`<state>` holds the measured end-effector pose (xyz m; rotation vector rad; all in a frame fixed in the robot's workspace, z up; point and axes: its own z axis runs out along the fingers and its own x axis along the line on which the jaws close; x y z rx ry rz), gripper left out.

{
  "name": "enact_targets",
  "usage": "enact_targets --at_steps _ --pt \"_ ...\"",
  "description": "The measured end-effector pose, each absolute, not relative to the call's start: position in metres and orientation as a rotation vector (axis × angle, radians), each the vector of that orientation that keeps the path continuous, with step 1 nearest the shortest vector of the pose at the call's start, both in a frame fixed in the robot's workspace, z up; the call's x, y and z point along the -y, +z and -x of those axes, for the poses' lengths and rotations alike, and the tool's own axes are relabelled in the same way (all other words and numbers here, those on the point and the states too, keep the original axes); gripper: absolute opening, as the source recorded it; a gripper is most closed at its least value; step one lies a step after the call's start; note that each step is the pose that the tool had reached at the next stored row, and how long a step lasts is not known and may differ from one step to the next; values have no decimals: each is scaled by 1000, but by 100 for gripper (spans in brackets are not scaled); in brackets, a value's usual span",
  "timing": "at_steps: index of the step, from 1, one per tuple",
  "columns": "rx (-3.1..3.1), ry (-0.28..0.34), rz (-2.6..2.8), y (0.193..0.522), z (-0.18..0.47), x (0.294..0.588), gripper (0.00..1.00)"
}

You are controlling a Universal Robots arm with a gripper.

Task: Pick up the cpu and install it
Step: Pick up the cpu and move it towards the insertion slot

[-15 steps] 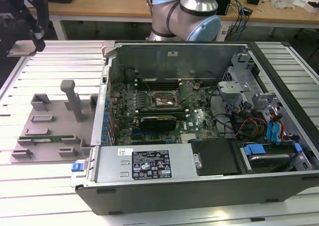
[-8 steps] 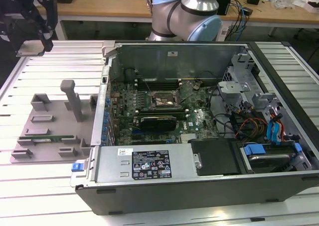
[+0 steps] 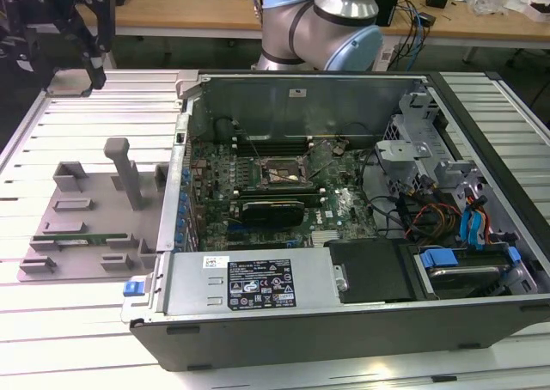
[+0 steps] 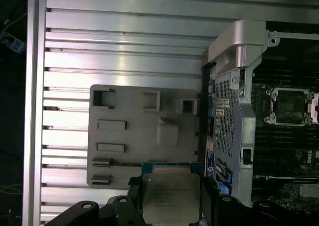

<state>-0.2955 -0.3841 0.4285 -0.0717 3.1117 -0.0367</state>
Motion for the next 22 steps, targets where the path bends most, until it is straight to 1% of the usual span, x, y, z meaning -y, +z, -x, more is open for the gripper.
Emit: enact_targets --at_steps 8,22 --pt "-3114 -37 72 428 268 383 55" --pt "-3118 -37 72 424 241 382 55"
